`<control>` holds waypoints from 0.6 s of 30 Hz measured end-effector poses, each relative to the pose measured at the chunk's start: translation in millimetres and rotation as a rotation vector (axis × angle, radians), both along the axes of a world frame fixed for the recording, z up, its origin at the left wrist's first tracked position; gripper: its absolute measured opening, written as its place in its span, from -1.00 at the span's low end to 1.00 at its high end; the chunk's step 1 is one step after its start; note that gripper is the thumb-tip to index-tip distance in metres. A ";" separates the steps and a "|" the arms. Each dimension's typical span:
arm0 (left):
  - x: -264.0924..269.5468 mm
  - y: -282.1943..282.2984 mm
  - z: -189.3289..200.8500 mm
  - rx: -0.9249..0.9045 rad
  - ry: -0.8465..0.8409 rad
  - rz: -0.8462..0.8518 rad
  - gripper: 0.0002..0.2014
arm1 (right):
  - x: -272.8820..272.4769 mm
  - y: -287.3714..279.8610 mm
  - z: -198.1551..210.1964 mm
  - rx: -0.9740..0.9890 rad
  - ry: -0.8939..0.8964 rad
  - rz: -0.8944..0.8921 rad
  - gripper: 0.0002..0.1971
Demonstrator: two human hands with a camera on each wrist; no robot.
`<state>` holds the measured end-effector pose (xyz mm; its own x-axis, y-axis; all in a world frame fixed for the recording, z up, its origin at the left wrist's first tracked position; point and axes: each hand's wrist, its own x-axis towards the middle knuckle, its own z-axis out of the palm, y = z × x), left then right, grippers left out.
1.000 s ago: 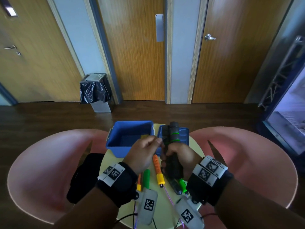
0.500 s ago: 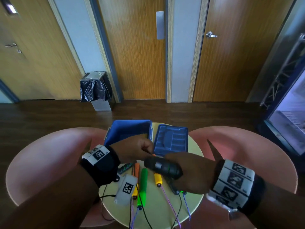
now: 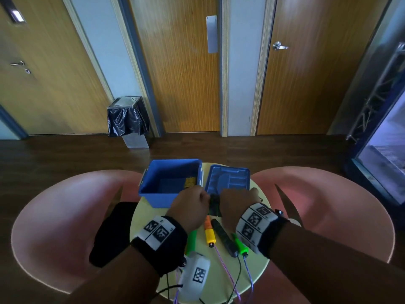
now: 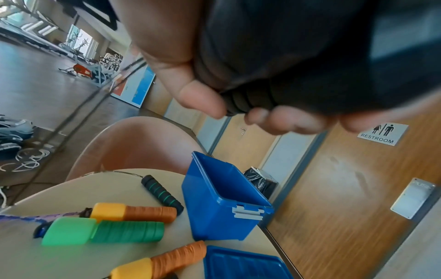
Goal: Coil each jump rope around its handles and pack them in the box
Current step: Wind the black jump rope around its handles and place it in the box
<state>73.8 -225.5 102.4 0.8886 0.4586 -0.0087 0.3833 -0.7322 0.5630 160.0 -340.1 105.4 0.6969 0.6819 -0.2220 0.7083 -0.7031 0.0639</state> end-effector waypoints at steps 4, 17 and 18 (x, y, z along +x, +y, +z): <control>3.5 4.2 -4.2 -0.723 -0.054 0.242 -0.77 | 8.4 9.9 -2.4 -0.003 -0.104 0.026 -0.67; -6.6 12.8 -8.9 -1.257 0.043 0.325 -0.80 | 10.1 8.8 1.8 -0.085 -0.272 0.169 -0.72; -5.6 9.7 -11.2 -1.152 -0.004 0.324 -0.81 | 10.6 8.1 2.9 -0.082 -0.268 0.166 -0.69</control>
